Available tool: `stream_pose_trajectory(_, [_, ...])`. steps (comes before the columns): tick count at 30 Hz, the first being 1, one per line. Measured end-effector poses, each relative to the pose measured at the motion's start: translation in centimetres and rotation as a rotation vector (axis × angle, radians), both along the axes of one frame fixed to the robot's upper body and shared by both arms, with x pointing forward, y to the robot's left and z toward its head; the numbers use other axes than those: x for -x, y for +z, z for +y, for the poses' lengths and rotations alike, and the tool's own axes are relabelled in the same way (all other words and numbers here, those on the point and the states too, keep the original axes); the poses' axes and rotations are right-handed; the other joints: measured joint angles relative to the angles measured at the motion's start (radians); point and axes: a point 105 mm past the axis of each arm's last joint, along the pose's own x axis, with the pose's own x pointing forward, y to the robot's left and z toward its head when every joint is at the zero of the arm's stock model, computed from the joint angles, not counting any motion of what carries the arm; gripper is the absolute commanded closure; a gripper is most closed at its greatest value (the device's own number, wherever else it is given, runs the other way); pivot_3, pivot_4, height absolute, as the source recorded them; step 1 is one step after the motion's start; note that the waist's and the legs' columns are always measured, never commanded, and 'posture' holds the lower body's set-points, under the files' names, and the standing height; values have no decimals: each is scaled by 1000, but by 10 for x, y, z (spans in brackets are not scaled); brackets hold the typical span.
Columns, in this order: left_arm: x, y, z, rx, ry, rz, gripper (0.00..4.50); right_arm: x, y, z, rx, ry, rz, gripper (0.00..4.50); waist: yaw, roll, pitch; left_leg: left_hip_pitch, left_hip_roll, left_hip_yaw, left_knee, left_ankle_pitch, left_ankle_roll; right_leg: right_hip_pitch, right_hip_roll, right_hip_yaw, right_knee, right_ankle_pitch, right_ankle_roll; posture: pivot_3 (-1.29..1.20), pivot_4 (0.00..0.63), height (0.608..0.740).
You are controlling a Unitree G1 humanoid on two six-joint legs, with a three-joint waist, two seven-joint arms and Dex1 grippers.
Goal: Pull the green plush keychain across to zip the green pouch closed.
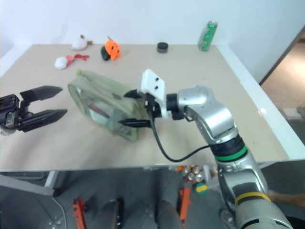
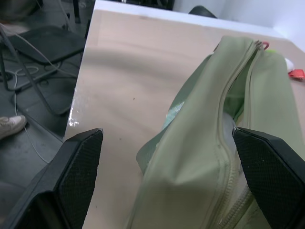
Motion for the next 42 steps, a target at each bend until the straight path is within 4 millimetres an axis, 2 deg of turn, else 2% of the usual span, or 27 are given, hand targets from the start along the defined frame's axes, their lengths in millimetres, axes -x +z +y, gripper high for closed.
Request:
stream_pose_trajectory(5, [-1, 0, -1, 3, 6, -3, 38, -3, -9, 1, 13, -15, 16, 0, 0, 0, 0, 0, 0, 0, 0, 0, 0, 0, 0, 0, 0, 0, 0, 0, 150, 740])
stream_pose_trajectory(8, [-1, 0, 0, 5, 12, -3, 38, -11, -15, -1, 29, -53, 11, 0, 0, 0, 0, 0, 0, 0, 0, 0, 0, 0, 0, 0, 0, 0, 0, 0, 150, 740])
stream_pose_trajectory(13, [-2, 0, 0, 6, 22, -4, 0, -21, -20, -1, 37, -96, -1, 1349, 0, 0, 0, 0, 0, 0, 1, 0, 0, 0, 0, 0, 0, 0, 0, 0, 150, 740])
stream_pose_trajectory(16, [-2, 0, 0, 7, 26, -3, 0, -24, -22, 0, 37, -103, -5, 2549, 0, 0, 0, 0, 0, 0, 1, 0, 0, 0, 0, 0, 0, 0, 0, 0, 150, 740])
stream_pose_trajectory(22, [-3, -2, 1, 10, 38, 7, 0, -28, -26, -2, 55, -115, -16, 4456, 0, 0, 0, 0, 0, 0, 2, 0, 0, 0, 0, 0, 0, 0, 0, 0, 150, 740])
stream_pose_trajectory(29, [-4, -6, 3, 21, 52, 20, 0, -35, -25, -12, 76, -108, -53, 4456, 1, 0, 0, 0, 0, 1, 2, 0, 0, 1, 0, 1, 0, 0, 0, 0, 150, 740])
stream_pose_trajectory(39, [-6, -3, 12, 55, 79, 15, 0, -42, -5, -61, 66, -52, -61, 4456, 2, 0, 0, 0, 0, 1, 2, 0, 0, 0, 0, 1, 0, 1, 0, 0, 150, 740])
stream_pose_trajectory(42, [-7, -4, 13, 73, 79, 21, 0, -36, 2, -77, 98, 17, -65, 4456, 2, 0, 0, 0, 0, 1, 2, 0, 0, 0, 0, 1, 0, 1, 2, 0, 150, 740])
